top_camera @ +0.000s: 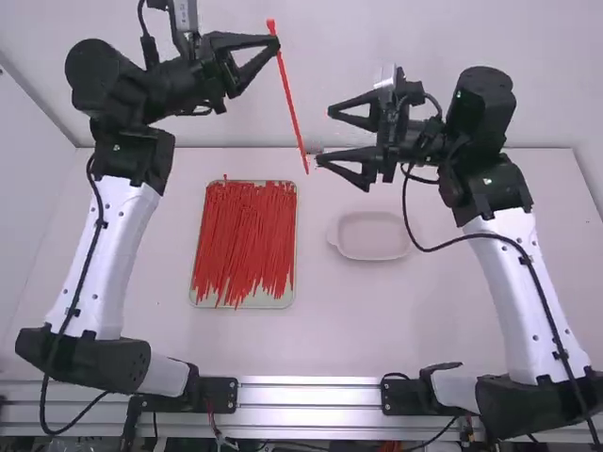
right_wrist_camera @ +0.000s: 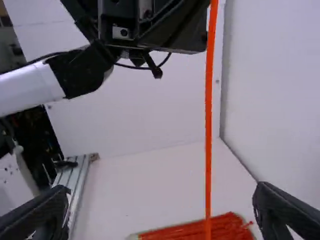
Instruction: Fasten the cable tie
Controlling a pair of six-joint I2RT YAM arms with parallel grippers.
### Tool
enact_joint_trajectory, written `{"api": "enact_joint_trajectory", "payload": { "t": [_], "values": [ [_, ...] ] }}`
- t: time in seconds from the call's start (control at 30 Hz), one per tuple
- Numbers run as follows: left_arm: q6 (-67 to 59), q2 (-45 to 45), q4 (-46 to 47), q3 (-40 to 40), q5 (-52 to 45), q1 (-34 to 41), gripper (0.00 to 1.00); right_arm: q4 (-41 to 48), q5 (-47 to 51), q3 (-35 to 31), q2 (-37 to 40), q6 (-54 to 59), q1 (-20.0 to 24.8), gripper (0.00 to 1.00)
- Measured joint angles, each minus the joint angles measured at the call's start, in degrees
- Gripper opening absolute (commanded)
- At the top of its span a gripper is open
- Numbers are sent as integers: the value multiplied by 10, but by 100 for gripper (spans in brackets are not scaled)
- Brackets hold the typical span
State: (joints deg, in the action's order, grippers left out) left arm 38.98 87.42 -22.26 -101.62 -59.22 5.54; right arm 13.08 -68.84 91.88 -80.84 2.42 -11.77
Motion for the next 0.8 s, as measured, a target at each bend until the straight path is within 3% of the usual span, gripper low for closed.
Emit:
{"api": "enact_joint_trajectory", "payload": {
  "t": [0.13,0.4,0.8],
  "values": [
    [-24,18,43,0,33,-1,2,99,-21,0,0,104,23,98],
    [-8,86,64,0,47,-13,2,221,-13,0,0,367,19,98],
    [177,111,128,0,-46,-39,3,218,43,0,0,521,-22,98]
  ]
}}
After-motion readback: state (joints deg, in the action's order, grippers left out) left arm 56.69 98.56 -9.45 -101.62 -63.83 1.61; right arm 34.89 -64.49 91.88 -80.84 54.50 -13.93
